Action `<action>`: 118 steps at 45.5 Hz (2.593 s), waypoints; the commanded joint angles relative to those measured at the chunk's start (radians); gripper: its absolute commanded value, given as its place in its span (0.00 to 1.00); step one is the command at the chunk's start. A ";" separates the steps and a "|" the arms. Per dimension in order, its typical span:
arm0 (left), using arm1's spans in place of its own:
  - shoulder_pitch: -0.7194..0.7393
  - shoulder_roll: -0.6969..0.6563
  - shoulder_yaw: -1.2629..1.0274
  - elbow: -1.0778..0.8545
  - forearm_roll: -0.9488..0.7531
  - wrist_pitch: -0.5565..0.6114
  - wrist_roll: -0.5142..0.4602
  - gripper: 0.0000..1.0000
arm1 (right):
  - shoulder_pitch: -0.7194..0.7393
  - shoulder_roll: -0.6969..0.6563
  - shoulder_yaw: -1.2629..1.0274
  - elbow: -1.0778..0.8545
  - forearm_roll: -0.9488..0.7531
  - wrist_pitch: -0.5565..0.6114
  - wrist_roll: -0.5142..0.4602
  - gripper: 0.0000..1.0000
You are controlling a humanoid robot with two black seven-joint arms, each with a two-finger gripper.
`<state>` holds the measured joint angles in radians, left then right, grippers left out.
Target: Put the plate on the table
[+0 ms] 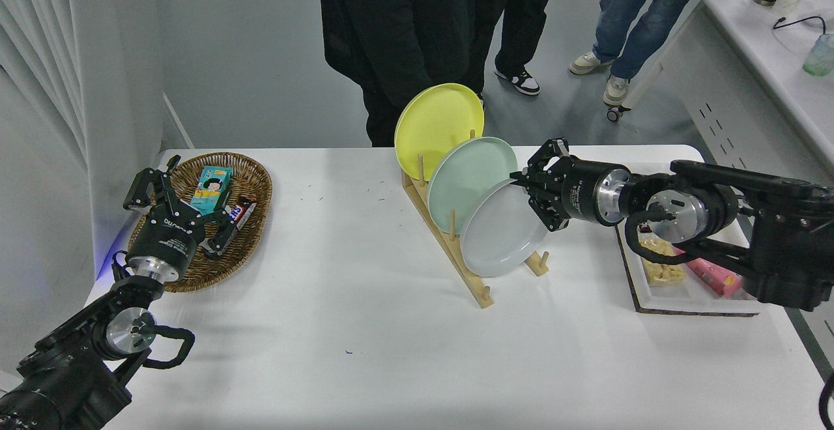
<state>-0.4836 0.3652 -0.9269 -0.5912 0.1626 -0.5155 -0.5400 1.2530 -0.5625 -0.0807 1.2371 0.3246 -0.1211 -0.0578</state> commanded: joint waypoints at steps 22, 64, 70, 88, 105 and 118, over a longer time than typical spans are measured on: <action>0.000 0.000 -0.001 -0.001 0.000 0.000 0.000 0.98 | 0.160 -0.085 -0.036 0.085 0.188 0.000 -0.008 0.00; 0.000 0.001 0.000 0.001 0.000 0.000 0.000 0.98 | 0.143 -0.315 0.087 0.071 0.334 -0.117 -0.056 0.00; 0.000 0.000 0.000 -0.001 0.000 0.000 0.000 0.98 | 0.138 -0.324 0.076 0.071 0.330 -0.169 -0.054 0.00; 0.000 0.000 0.000 0.001 0.000 0.000 0.000 0.98 | 0.140 -0.366 0.062 0.078 0.626 -0.311 -0.059 0.00; 0.000 0.001 0.000 -0.001 0.000 0.000 0.000 0.98 | -0.035 -0.418 0.065 0.079 0.870 -0.350 -0.080 0.00; 0.000 0.000 0.000 -0.001 0.000 0.000 0.000 0.98 | -0.103 -0.445 0.091 0.082 0.998 -0.350 -0.091 0.00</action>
<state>-0.4833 0.3652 -0.9266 -0.5914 0.1626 -0.5157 -0.5400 1.2084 -0.9770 -0.0048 1.3164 1.1954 -0.4655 -0.1380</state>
